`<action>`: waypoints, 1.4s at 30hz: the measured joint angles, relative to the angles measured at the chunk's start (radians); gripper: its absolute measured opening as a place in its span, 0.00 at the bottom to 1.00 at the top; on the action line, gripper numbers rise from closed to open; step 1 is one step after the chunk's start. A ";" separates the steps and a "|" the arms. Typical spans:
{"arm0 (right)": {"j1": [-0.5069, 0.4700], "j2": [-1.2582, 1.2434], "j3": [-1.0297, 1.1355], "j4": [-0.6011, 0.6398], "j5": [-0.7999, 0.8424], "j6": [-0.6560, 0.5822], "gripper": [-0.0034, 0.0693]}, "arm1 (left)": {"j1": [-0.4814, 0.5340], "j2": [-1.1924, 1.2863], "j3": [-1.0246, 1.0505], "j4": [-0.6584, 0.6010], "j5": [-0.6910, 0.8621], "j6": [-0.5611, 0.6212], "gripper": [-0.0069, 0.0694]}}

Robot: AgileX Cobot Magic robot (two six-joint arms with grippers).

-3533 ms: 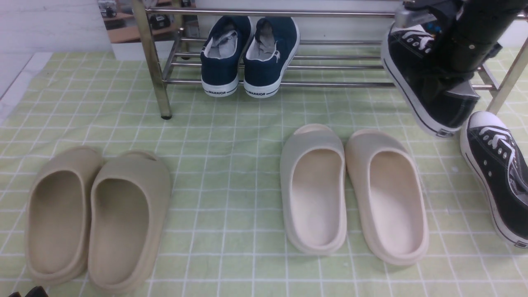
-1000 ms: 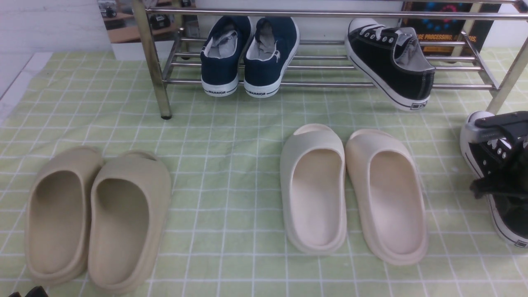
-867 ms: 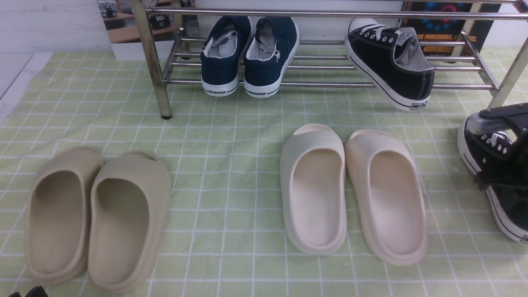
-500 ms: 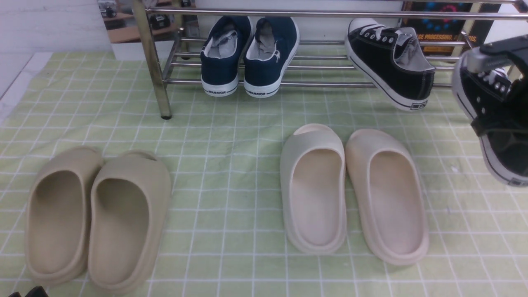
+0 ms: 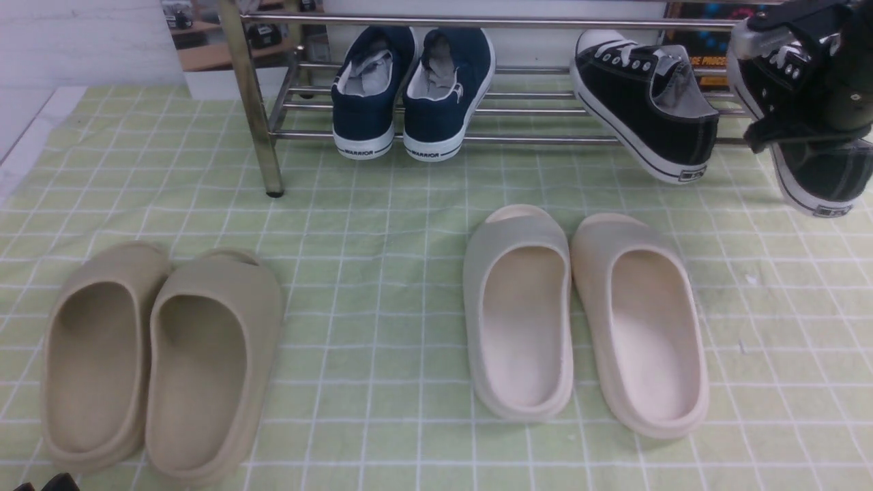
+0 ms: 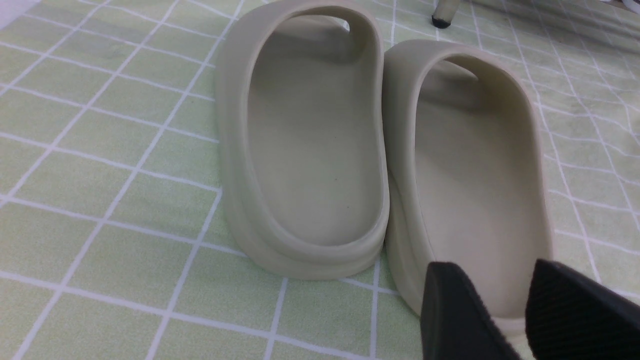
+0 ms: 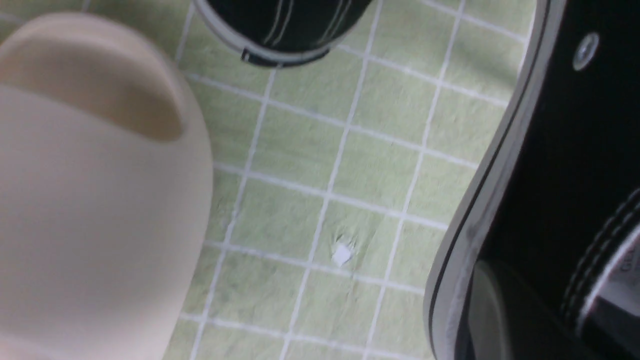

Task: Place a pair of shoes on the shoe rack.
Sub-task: Use the right arm to put a shoe into the shoe rack

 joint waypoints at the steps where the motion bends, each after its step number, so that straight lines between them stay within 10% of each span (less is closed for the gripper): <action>1: 0.000 0.034 -0.046 -0.001 0.000 -0.019 0.07 | 0.000 0.000 0.000 0.000 0.000 0.000 0.40; 23: 0.017 0.257 -0.365 0.241 0.028 -0.314 0.07 | 0.000 0.000 0.000 0.000 0.000 0.000 0.40; 42: 0.027 0.282 -0.367 0.135 -0.100 -0.202 0.07 | 0.000 0.000 0.000 0.000 0.000 0.000 0.40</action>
